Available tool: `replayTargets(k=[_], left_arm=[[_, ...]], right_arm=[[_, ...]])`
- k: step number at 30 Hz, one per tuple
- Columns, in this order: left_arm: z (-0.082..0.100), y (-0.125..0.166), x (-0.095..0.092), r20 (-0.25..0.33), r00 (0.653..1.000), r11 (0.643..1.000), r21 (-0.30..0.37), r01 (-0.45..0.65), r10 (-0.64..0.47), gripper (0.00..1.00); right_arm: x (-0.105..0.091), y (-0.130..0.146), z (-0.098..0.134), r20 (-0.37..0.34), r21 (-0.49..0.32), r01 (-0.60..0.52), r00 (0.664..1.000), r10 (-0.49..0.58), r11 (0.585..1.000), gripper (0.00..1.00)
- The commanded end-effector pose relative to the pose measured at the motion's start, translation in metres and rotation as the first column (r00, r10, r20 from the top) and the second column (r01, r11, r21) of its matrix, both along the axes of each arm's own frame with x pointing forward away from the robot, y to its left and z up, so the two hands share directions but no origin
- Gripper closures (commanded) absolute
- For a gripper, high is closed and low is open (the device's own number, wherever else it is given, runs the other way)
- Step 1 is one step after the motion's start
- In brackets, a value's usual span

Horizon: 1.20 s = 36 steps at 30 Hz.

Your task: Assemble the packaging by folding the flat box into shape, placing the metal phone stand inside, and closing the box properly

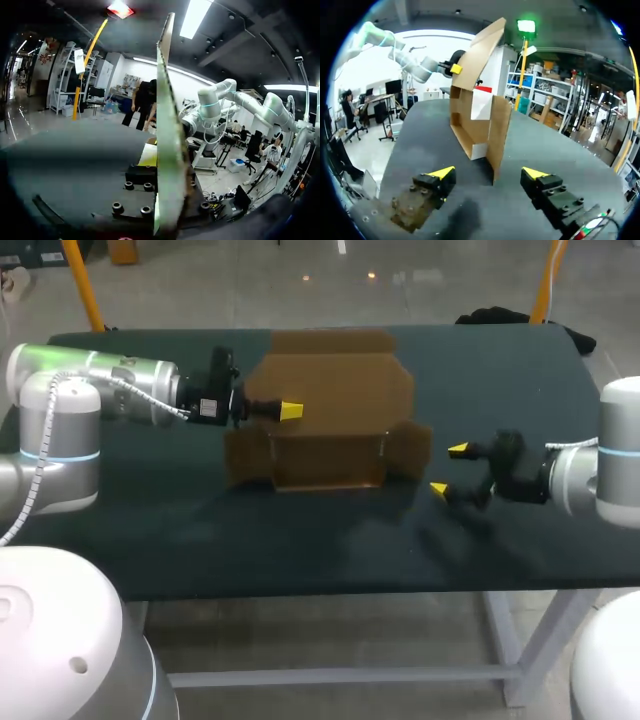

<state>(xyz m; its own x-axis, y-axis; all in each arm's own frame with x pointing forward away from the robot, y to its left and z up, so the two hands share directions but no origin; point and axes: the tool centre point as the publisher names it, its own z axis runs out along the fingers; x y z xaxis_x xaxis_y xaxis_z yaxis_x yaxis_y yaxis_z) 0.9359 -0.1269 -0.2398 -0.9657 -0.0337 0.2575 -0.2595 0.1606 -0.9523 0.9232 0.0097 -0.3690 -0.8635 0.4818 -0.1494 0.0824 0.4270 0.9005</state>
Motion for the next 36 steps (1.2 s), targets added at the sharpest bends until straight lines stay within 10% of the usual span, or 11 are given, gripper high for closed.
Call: replayTargets(k=[1,15,28,36], left_arm=[[-0.003,0.001,0.000,-0.001,1.000,1.000,0.000,0.002,-0.002,1.00],[-0.003,0.001,0.000,-0.001,1.000,1.000,0.000,0.002,-0.002,1.00],[-0.003,0.001,0.000,-0.001,1.000,1.000,0.000,0.002,-0.002,1.00],[-0.003,0.001,0.000,-0.001,1.000,1.000,0.000,0.002,-0.002,1.00]], right_arm=[[0.020,0.004,-0.004,-0.006,0.007,-0.016,1.000,0.016,1.000,0.10],[0.045,0.029,-0.004,-0.001,0.031,-0.052,0.999,0.052,0.998,0.20],[0.040,0.040,-0.007,-0.005,0.032,-0.049,0.999,0.050,0.998,0.96],[0.034,0.051,-0.005,-0.005,0.035,-0.043,0.999,0.043,0.998,0.94]])
